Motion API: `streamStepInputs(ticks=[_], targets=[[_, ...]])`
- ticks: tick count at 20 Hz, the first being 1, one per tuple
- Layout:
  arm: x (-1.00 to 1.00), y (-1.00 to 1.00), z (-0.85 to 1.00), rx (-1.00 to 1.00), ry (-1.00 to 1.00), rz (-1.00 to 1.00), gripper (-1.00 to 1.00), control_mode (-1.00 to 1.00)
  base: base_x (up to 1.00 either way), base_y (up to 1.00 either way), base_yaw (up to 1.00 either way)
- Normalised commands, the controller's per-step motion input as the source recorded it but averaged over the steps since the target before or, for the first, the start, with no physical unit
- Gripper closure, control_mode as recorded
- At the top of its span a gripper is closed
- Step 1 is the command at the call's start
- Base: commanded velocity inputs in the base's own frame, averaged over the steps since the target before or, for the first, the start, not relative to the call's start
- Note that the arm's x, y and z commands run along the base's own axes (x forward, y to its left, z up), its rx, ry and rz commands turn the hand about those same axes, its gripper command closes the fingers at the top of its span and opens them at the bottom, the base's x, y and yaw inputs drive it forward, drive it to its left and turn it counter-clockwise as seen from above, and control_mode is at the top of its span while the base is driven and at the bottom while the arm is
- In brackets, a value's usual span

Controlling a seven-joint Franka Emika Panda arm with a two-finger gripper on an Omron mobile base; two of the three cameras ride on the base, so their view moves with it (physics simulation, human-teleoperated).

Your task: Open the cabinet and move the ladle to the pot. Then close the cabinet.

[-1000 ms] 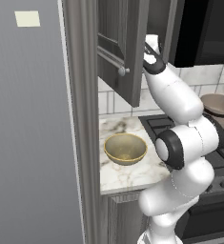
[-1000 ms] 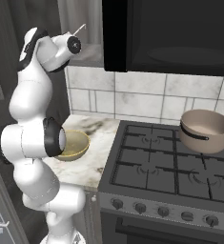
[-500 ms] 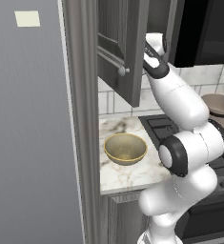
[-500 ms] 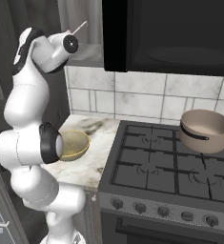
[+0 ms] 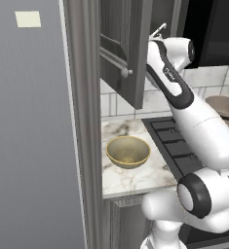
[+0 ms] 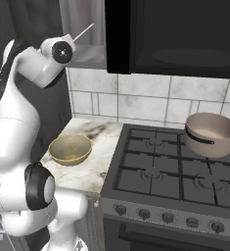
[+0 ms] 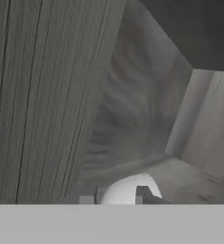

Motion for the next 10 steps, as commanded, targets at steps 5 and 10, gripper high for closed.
streamStepInputs(ticks=[5, 10], targets=[[-1.0, -0.51, 0.03, 0.03, 0.0, -0.15, 1.0, -1.0, 0.0, 0.0, 0.0], [-1.0, -0.53, 0.01, 0.02, 0.0, -0.13, 1.0, -1.0, 0.0, 0.0, 0.0]])
